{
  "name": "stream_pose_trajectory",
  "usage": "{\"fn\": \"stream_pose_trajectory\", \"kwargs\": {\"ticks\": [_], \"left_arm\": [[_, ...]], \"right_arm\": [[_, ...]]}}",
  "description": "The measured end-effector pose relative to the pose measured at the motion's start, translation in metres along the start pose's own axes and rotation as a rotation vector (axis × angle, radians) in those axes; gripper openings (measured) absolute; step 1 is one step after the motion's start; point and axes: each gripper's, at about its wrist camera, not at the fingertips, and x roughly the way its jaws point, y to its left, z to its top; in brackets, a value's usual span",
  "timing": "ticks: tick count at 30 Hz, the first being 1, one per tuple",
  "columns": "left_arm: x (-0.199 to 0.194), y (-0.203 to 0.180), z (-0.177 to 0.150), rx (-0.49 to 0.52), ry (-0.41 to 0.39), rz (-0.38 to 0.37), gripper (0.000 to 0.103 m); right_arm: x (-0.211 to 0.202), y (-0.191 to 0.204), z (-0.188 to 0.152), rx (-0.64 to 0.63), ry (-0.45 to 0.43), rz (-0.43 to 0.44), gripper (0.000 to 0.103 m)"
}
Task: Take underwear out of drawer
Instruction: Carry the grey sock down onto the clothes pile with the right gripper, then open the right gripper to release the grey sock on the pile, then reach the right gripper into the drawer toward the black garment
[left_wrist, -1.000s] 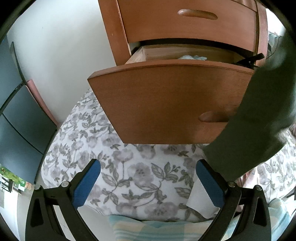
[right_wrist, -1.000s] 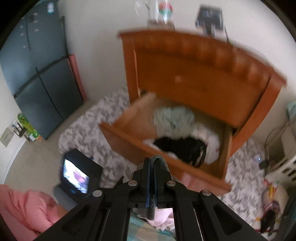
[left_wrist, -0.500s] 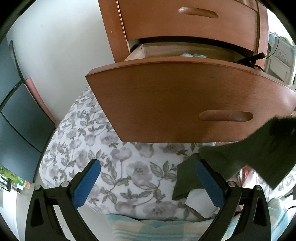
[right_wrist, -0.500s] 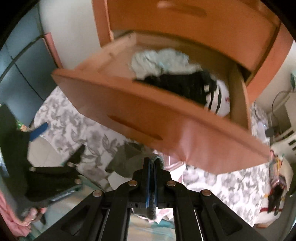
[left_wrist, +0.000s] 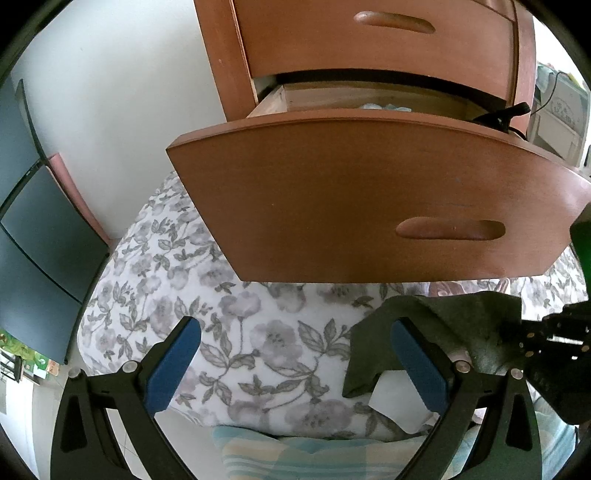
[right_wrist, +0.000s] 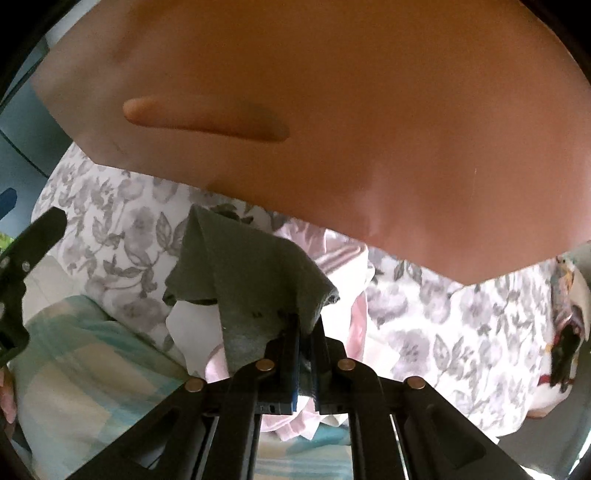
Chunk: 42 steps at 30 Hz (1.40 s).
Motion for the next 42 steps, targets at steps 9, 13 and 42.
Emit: {"fn": "stream_pose_trajectory", "kwargs": {"ticks": [9, 13, 42], "left_arm": [[0.0, -0.001, 0.0, 0.0, 0.0, 0.0, 0.102], [0.0, 0.0, 0.0, -0.001, 0.0, 0.0, 0.102], [0.004, 0.0, 0.0, 0.001, 0.026, -0.018, 0.102]], "right_arm": [[-0.011, -0.007, -0.003, 0.036, -0.022, -0.013, 0.057], [-0.022, -0.011, -0.004, 0.045, -0.048, -0.006, 0.066], [-0.085, -0.022, 0.0, 0.192, -0.379, 0.014, 0.103]]}}
